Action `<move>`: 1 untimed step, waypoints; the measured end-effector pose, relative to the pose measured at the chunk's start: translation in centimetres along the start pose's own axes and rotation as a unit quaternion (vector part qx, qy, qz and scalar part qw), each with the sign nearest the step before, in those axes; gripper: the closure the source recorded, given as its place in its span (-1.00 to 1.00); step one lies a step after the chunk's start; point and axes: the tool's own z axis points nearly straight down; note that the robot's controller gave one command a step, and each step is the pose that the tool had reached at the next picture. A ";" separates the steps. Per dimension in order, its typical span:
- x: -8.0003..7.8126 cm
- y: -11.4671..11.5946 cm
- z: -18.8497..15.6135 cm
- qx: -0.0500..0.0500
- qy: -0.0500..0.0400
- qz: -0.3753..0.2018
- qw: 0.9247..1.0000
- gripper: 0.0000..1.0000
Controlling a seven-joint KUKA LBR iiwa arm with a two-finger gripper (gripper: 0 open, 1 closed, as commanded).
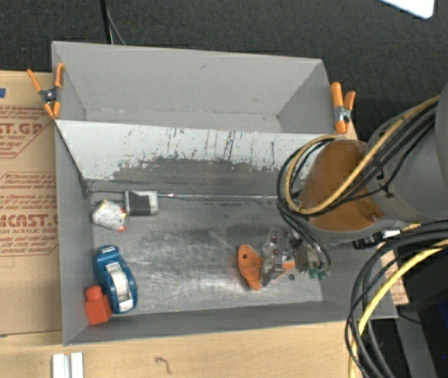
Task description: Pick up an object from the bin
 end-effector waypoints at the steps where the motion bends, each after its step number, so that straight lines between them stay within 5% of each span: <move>1: 0.0 0.0 0.0 0.000 0.000 0.000 1.000 1.00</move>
Offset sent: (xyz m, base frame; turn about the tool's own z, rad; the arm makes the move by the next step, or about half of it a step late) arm -0.0001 0.0001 0.0315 0.0000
